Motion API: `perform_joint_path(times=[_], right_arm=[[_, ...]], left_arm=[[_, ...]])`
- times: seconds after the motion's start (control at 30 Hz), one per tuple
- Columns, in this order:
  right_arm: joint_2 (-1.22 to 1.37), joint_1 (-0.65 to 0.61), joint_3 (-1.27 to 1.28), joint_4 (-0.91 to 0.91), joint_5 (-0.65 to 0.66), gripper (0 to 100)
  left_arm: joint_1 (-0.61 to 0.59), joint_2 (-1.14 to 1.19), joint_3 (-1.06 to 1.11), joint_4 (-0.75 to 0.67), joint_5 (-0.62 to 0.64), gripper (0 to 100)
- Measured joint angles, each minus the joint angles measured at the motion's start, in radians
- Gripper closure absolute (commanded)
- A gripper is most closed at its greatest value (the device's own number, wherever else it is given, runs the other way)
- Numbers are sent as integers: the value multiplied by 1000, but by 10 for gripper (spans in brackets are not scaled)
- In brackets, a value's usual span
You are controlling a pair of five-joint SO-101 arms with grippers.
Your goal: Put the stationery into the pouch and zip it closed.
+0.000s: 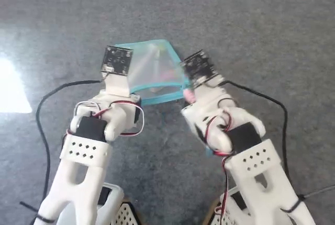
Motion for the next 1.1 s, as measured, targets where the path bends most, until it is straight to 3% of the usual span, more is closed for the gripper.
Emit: perform_joint_path(times=[0.23, 0.63, 1.1], right_arm=[[-3, -107, -106, 78, 15, 991], [-8, -152, -272, 173, 18, 991], [-8, -345, -457, 276, 44, 991]], left_arm=[[51, 0, 21, -54, -6, 988], [126, 9, 43, -149, 14, 988], [144, 313, 44, -379, 51, 989]])
